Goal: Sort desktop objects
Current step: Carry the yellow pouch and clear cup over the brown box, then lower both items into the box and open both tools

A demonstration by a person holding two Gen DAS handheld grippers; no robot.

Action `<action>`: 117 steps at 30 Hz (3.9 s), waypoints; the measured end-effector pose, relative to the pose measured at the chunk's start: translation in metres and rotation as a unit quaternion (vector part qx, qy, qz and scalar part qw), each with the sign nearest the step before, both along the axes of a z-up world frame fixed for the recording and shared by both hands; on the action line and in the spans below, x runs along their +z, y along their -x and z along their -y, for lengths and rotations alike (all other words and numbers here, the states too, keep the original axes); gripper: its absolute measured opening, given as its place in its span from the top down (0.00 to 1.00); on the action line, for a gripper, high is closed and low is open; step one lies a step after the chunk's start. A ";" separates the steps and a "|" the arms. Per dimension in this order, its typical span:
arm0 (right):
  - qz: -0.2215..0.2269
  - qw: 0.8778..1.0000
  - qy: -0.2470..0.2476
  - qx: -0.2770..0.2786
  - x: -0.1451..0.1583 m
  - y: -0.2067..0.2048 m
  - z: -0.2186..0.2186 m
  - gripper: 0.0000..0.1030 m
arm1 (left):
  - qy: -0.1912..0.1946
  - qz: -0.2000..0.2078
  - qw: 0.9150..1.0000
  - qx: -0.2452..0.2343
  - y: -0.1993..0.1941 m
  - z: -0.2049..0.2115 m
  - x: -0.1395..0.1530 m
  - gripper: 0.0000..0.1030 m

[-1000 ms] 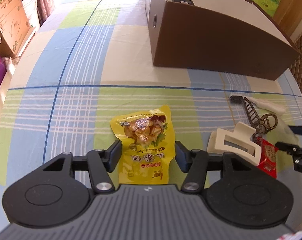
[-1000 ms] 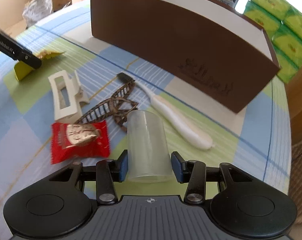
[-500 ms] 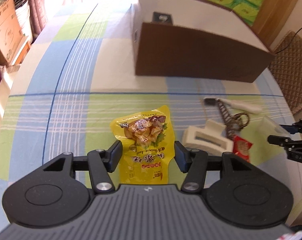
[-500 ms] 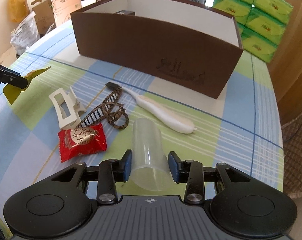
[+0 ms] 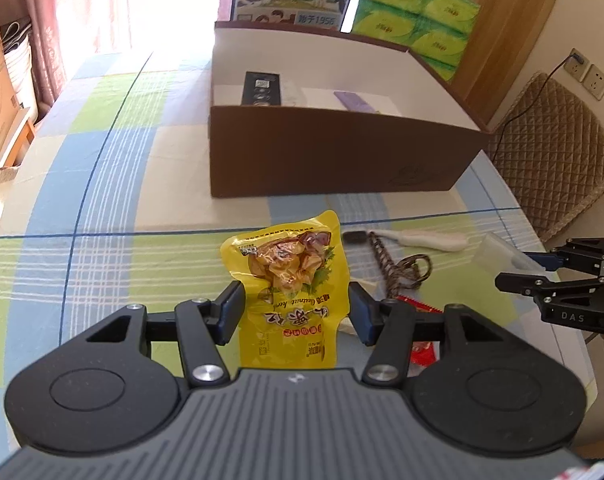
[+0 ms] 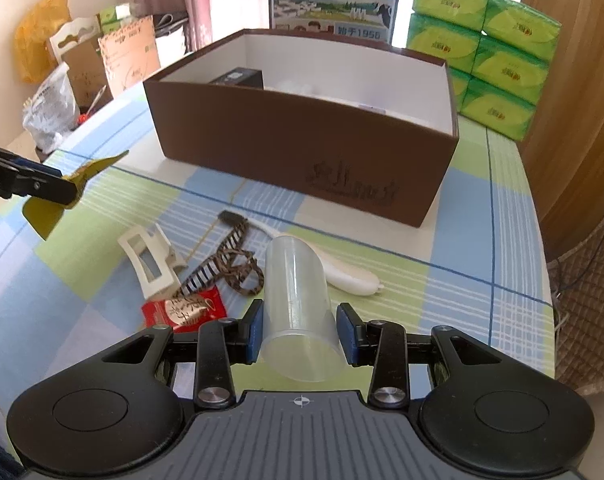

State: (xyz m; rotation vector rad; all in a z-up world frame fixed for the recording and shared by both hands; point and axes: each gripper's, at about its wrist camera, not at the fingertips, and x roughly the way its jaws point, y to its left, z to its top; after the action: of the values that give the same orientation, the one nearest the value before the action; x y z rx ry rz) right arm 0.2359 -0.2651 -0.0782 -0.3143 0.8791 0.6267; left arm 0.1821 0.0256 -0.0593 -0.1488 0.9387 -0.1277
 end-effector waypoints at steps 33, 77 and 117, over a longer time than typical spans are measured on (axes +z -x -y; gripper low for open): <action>0.002 0.995 -0.103 0.001 0.049 -0.046 -0.004 0.65 | 0.030 0.079 0.995 -0.048 -0.056 0.044 0.052 0.51; 0.035 0.994 -0.101 -0.018 0.060 -0.203 -0.044 0.65 | 0.042 0.037 0.998 -0.028 -0.224 0.050 0.020 0.51; 0.001 0.999 -0.044 -0.012 0.002 -0.225 -0.073 0.47 | 0.010 -0.014 1.000 -0.017 -0.247 0.040 -0.010 0.34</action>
State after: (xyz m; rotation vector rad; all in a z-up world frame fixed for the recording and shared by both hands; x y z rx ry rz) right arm 0.4606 -0.1916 -0.0759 -0.2258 0.8488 0.6411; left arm 0.4289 -0.0143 -0.0697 -0.1543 0.9686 -0.1672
